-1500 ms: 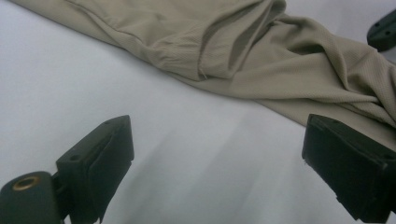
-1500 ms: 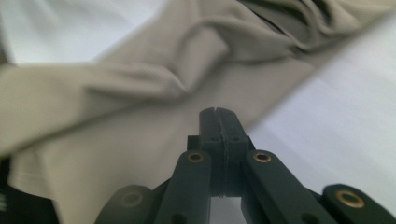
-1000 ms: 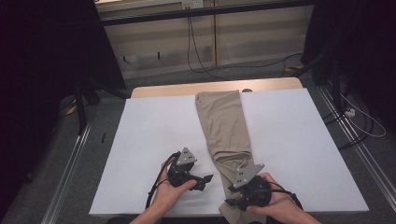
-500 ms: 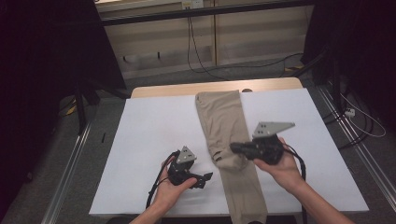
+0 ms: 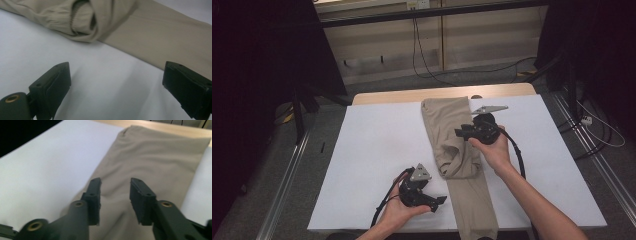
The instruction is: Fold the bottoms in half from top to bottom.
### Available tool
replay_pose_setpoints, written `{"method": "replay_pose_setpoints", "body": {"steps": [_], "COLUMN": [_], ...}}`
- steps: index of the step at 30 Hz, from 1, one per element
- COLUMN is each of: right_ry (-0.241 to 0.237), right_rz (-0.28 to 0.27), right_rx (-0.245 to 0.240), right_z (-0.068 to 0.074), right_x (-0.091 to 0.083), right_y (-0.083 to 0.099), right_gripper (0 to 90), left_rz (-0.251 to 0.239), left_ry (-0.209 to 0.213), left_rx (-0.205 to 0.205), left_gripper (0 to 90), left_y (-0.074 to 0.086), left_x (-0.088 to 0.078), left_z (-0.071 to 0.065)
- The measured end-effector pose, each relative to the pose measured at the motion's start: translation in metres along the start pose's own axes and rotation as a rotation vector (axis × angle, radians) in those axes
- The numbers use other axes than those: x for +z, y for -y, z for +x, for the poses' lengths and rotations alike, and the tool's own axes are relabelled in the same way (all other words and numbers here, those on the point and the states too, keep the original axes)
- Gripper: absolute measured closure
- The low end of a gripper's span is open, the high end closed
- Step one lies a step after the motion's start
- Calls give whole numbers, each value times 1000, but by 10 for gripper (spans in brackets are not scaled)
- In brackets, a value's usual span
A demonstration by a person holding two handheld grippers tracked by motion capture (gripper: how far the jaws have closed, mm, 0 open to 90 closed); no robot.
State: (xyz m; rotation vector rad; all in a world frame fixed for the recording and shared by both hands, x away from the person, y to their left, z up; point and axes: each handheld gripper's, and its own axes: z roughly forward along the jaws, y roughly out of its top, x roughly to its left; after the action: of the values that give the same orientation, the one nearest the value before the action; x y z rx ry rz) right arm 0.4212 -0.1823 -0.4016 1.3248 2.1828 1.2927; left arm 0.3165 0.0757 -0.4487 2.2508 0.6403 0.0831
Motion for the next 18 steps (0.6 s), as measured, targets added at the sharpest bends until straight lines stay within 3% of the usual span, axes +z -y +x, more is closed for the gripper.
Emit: {"method": "replay_pose_setpoints", "body": {"steps": [3, 5, 7, 9, 10, 13, 16, 18], "right_ry": [-9, -17, -49, -70, -79, -130, -101, -89], "right_rz": [11, 45, 64, 99, 129, 184, 249, 255], "right_rx": [-14, -48, -49, -69, -73, -61, -89, -107], "right_z": [1, 8, 14, 23, 27, 37, 51, 58], "right_x": [-15, -29, -44, -58, -64, -83, -99, -106], "right_y": [18, 31, 47, 65, 74, 100, 121, 130], "right_gripper": [541, 544, 585, 626, 633, 665, 656, 657], "left_rz": [9, 16, 9, 23, 30, 51, 48, 47], "left_ry": [22, 47, 81, 110, 89, 99, 132, 141], "left_rx": [24, 50, 69, 113, 145, 179, 196, 238], "left_gripper": [317, 401, 510, 530, 534, 522, 660, 761], "left_y": [-2, -4, -5, -5, -5, -6, -6, -5], "left_x": [-1, -1, 2, 6, 9, 13, 14, 14], "left_z": [-13, -25, -38, -47, -51, -56, -59, -62]}}
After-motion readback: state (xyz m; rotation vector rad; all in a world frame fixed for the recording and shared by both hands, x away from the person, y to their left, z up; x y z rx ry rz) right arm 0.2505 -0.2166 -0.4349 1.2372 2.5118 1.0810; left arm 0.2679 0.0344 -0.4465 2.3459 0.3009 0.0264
